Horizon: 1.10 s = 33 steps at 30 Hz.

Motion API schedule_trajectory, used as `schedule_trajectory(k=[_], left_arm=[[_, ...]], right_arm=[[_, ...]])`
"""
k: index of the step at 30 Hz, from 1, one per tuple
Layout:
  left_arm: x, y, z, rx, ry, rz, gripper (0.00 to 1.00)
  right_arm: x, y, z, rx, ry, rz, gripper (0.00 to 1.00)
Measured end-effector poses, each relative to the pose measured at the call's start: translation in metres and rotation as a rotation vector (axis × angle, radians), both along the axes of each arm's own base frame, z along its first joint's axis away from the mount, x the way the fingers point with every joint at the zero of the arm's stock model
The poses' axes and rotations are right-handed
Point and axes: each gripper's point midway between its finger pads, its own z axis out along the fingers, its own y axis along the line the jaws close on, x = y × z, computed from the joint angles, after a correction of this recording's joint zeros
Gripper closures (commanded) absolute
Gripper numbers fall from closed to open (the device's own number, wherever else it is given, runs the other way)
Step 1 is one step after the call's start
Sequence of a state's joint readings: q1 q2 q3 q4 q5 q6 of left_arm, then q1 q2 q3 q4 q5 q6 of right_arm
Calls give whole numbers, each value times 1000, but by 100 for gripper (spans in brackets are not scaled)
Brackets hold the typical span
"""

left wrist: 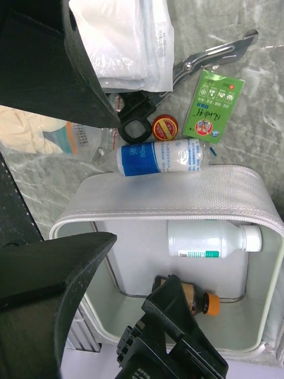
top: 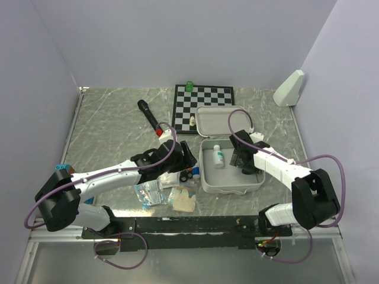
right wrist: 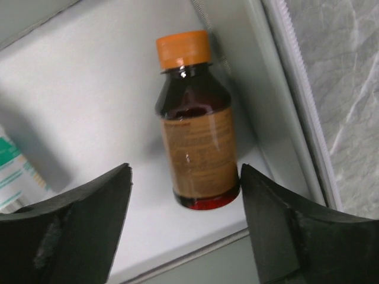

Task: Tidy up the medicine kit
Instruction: Adjust the pill bottle in the medicine box.

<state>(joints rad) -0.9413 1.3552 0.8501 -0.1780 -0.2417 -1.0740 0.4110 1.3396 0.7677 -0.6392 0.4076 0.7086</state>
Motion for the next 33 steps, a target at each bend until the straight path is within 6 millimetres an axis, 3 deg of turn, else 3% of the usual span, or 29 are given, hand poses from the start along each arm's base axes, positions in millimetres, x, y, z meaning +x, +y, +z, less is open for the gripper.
schedule_trajectory(k=[7, 14, 19, 27, 33], left_arm=[[-2, 3, -2, 3, -6, -11, 26], [-3, 3, -3, -3, -3, -21, 26], [-4, 0, -2, -19, -2, -34, 26], [-6, -1, -3, -26, 3, -42, 27], [-8, 1, -10, -13, 15, -44, 27]], right_arm=[[5, -7, -7, -38, 13, 5, 45], [15, 2, -2, -27, -24, 80, 57], [23, 24, 7, -13, -74, 200, 60], [26, 47, -7, -16, -40, 348, 58], [38, 71, -3, 23, -73, 429, 56]])
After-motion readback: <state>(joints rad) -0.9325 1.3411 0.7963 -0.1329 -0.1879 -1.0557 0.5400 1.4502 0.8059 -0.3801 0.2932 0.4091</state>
